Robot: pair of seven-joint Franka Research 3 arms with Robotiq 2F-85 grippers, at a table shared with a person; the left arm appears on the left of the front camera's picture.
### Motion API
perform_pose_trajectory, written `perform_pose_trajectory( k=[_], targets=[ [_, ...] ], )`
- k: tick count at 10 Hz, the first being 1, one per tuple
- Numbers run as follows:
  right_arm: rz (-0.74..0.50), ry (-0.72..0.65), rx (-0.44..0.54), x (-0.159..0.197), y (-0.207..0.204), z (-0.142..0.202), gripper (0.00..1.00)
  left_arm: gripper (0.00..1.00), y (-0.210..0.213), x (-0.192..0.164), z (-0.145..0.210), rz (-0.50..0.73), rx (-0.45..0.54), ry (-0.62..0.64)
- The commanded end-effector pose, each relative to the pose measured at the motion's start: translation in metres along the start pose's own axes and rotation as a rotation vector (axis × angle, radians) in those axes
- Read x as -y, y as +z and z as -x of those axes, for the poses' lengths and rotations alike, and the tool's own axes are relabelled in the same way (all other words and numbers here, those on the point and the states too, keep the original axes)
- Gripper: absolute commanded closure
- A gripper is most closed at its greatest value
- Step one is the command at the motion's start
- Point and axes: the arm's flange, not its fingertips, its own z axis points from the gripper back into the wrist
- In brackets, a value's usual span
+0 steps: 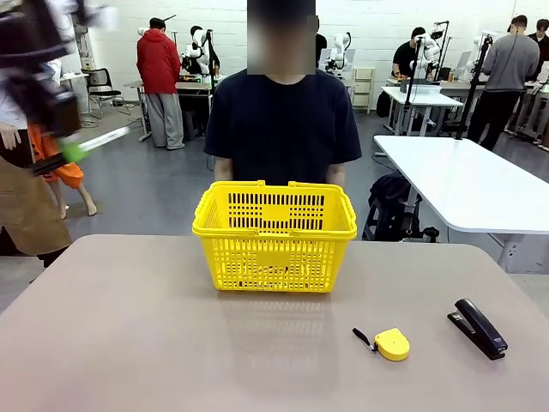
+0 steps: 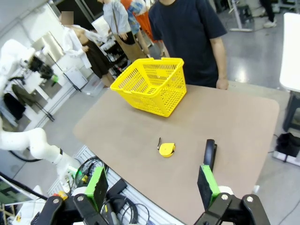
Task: Place the items the person wants into the basket.
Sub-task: Pick up the item the person points to and place it in the Market Basket.
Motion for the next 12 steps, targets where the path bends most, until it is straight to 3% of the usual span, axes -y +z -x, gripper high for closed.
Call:
perform_pose_trajectory(
  k=[1, 2, 4, 6, 12],
  targets=[
    [-0.019, 0.014, 0.020, -0.001, -0.001, -0.002, 0.00, 0.86, -0.016, -0.002, -0.102, 0.115, -0.063, -0.255],
    [-0.019, 0.014, 0.020, -0.001, -0.001, -0.002, 0.00, 0.86, -0.031, 0.008, -0.147, 0.125, -0.112, -0.348],
    [-0.019, 0.014, 0.020, -0.001, -0.001, -0.002, 0.00, 0.86, -0.070, 0.042, -0.195, 0.132, -0.182, -0.462],
    [-0.019, 0.014, 0.020, -0.001, -0.001, -0.002, 0.00, 0.86, -0.121, 0.075, -0.242, 0.044, -0.205, -0.517],
    [-0.019, 0.014, 0.020, -0.001, -0.001, -0.002, 0.00, 0.86, -0.206, 0.078, -0.284, -0.024, -0.224, -0.498]
  ],
)
